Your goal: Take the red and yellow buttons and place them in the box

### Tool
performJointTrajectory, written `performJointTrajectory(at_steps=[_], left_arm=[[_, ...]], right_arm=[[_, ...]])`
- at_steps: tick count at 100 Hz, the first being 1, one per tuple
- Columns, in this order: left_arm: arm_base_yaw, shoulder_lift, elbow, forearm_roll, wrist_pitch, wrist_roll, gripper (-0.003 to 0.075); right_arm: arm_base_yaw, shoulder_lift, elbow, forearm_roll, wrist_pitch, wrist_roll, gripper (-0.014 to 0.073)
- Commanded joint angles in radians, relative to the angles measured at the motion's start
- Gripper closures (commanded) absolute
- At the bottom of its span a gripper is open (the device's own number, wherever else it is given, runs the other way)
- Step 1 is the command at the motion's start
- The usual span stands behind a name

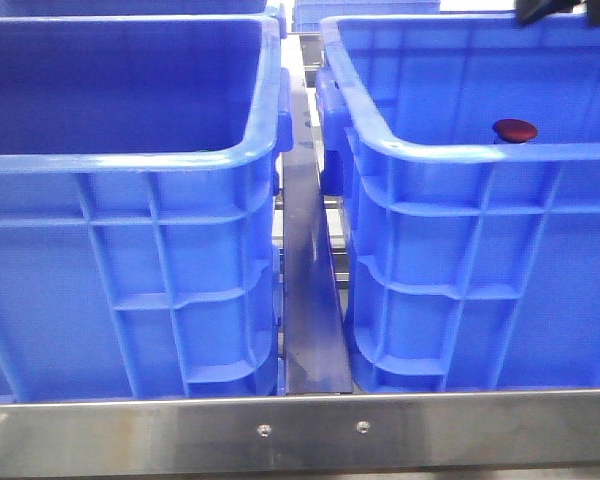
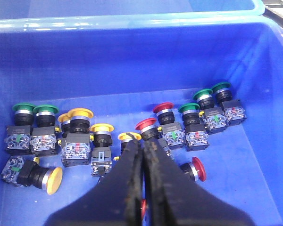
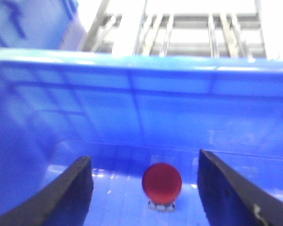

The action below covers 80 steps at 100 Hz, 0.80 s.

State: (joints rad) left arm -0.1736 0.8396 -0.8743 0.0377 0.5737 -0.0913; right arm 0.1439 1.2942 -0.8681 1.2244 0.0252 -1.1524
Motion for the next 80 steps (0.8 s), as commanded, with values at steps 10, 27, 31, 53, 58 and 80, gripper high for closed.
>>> performJointTrajectory(at_steps=[10,27,31,53,58,80], left_arm=[[0.002,-0.009,-0.026,-0.003,-0.065,-0.01,0.0739],[0.002,-0.009,-0.026,-0.003,-0.065,-0.01,0.0739],[0.002,-0.009,-0.026,-0.003,-0.065,-0.01,0.0739],[0.002,-0.009,-0.026,-0.003,-0.065,-0.01,0.0739],[0.002,-0.009,-0.026,-0.003,-0.065,-0.01,0.0739],[0.002,-0.009,-0.026,-0.001,-0.065,-0.01,0.0738]], right_arm=[[-0.007,-0.258,0.096,0.002,-0.001,-0.008,0.0102],[-0.007,-0.46,0.198,0.002,0.002,-0.008,0.0179],[-0.007,-0.501,0.219,0.002,0.002,-0.008,0.0212],[-0.007,-0.658,0.311,0.002,0.004,-0.008,0.0471],[-0.007,-0.677,0.326,0.002,0.003,-0.008,0.0536],[-0.007,-0.687,0.337,0.002,0.013,-0.008,0.0662]])
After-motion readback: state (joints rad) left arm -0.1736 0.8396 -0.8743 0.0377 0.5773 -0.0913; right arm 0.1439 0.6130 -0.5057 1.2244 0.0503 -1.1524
